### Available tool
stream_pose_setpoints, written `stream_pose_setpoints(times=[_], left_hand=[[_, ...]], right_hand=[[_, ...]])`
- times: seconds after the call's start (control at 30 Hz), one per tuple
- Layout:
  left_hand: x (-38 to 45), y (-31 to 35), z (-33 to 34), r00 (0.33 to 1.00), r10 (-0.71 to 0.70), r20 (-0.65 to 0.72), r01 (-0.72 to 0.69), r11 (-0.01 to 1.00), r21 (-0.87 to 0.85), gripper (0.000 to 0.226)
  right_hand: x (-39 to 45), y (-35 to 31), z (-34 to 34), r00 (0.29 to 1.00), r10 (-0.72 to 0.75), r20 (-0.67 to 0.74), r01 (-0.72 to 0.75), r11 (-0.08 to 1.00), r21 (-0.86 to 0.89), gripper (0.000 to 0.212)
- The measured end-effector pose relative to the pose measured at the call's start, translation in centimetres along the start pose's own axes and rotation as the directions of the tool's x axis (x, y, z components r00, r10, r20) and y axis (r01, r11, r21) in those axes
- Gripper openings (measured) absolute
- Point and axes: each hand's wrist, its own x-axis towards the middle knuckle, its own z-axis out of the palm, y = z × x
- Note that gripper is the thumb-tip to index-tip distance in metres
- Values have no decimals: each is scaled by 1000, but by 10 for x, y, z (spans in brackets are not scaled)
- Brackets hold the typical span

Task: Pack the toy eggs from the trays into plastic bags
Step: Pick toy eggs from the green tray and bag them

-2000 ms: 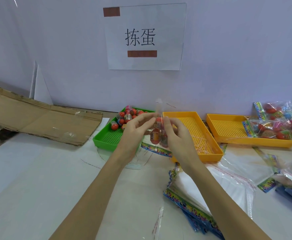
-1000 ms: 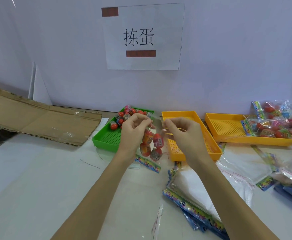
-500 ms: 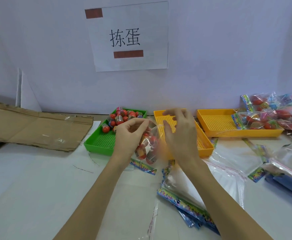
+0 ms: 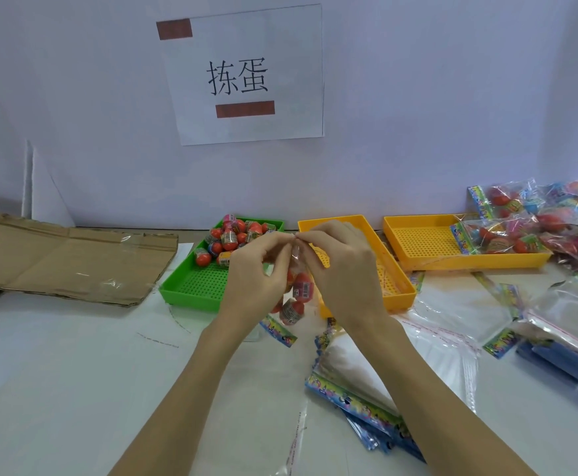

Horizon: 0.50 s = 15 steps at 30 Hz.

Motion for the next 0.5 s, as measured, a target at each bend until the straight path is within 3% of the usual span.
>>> stream_pose_setpoints(times=[0.17,0.3,0.5], left_hand=[[-1,6,3,995,95,23,-96,993,62,19],[-2,6,1,997,83,8,-83,994,76,20],[0,7,-4,999,35,31,-37,998,46,18]], right_hand=[[1,2,1,997,59,40,-63,992,105,5],[1,1,1,993,43,114,-64,981,182,8],[3,3,-1,996,42,83,-58,977,206,8]])
